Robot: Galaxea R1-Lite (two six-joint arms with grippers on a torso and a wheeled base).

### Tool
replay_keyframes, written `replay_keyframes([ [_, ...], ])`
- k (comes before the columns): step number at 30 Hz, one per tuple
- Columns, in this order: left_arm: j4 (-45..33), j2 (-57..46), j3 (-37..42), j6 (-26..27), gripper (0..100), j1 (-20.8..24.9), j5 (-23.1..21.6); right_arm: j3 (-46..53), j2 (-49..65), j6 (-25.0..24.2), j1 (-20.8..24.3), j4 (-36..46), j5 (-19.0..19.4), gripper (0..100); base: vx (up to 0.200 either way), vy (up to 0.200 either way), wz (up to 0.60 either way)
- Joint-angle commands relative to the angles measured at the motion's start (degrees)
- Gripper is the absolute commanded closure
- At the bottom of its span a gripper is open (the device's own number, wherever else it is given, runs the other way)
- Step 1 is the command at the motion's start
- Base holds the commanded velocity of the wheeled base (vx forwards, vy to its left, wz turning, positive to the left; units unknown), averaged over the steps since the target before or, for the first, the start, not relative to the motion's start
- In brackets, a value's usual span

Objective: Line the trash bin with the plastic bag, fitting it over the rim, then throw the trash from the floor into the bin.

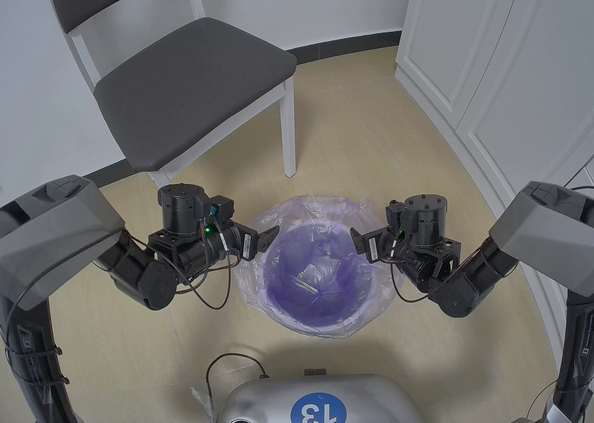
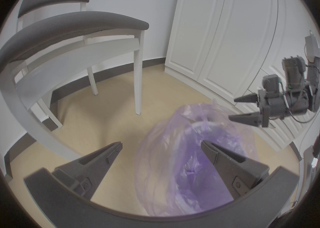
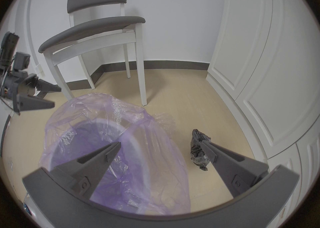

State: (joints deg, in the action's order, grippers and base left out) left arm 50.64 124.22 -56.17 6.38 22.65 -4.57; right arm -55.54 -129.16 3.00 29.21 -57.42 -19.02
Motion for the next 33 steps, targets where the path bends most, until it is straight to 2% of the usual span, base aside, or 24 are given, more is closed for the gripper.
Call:
replay_keyframes([
  [1, -2.83, 3.40, -4.56, 0.13, 0, -0.59, 0.26, -0.45, -2.15, -0.27, -1.26, -0.41, 0.21, 0, 0.000, 0.000, 0.00],
  [10, -5.73, 6.82, -10.89, 0.22, 0, -1.91, -0.44, -1.06, -2.24, 0.17, -3.81, -0.33, 0.65, 0, 0.000, 0.000, 0.00],
  [33, -7.31, 12.18, -16.95, 1.10, 0, -4.19, -2.11, -6.33, -7.33, 0.87, -6.80, 0.20, 3.81, 0, 0.000, 0.000, 0.00],
])
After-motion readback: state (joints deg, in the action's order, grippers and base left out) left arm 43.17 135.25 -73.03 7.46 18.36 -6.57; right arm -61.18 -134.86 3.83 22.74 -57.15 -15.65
